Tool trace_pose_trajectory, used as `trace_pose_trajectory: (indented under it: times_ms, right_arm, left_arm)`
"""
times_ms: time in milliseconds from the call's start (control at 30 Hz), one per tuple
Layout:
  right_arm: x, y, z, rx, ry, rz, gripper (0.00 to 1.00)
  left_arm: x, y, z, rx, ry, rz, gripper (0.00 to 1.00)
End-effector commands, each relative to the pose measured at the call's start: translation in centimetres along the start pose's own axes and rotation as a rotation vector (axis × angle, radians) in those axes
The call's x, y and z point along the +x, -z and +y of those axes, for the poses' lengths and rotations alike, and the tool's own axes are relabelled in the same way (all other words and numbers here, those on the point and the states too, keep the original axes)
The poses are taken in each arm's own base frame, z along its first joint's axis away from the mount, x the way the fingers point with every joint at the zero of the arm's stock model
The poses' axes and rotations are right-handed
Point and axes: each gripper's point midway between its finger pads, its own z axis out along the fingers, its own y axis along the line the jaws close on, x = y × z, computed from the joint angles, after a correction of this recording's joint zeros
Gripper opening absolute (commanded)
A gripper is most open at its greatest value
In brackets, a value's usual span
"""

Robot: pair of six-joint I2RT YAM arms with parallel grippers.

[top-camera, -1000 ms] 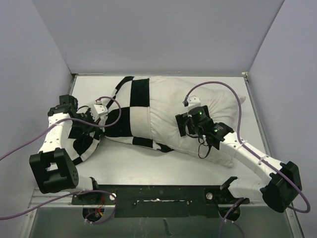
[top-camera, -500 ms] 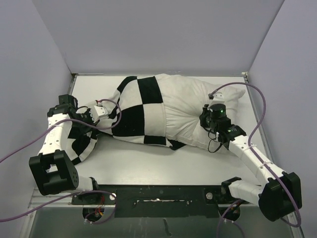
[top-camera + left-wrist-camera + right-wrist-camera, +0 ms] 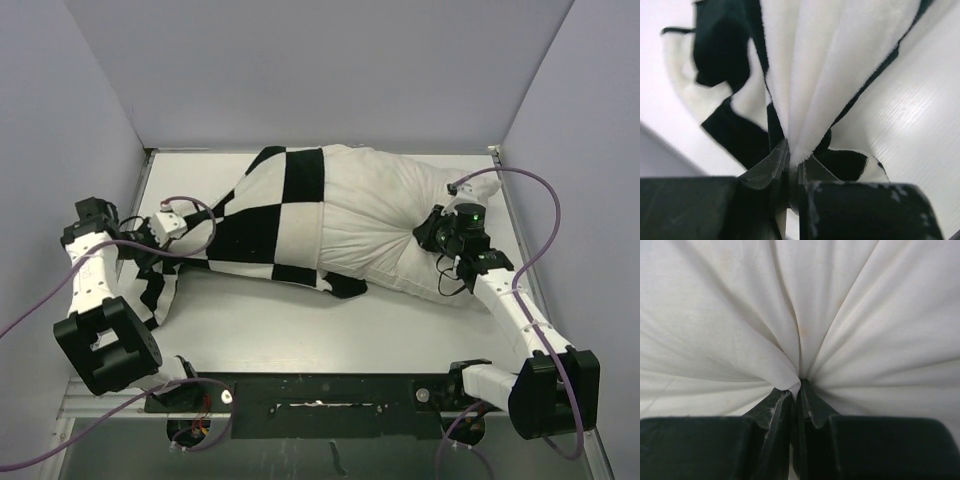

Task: Remove the pillowcase from the pillow
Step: Remove the pillow from the pillowcase.

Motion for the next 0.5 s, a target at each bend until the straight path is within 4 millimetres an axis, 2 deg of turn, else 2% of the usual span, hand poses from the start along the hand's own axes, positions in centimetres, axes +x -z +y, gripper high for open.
trace_pose_trajectory:
  times_ms: [0, 100, 233, 300, 367, 467]
  right_arm:
    - [4.8, 0.4, -9.8, 0.377, -0.055, 0.130, 0.00]
    - [4.6, 0.4, -10.2, 0.384, -0.070, 0.125, 0.00]
    - [4.4, 0.6, -10.8, 0.402, -0.085, 0.122, 0.00]
    - [4.5, 0.9, -11.1, 0.411, -0.102, 0.115, 0.00]
    - [4.4, 1.4, -11.4, 0.423, -0.109, 0.107, 0.00]
    - [4.4, 2.2, -12.0, 0.448, -0.122, 0.094, 0.00]
  left_arm:
    - [3.4, 7.0, 8.8, -0.297, -0.062, 0.120, 0.00]
    - [4.0, 9.1, 11.1, -0.369, -0.032, 0.105, 0.00]
    - [2.6, 11.8, 14.5, -0.507, 0.035, 0.039, 0.00]
    - [1.1, 13.2, 16.1, -0.585, 0.106, -0.029, 0.00]
    - [-1.2, 14.9, 17.6, -0.651, 0.175, -0.130, 0.00]
    - [-4.6, 18.6, 20.1, -0.790, 0.282, -0.276, 0.00]
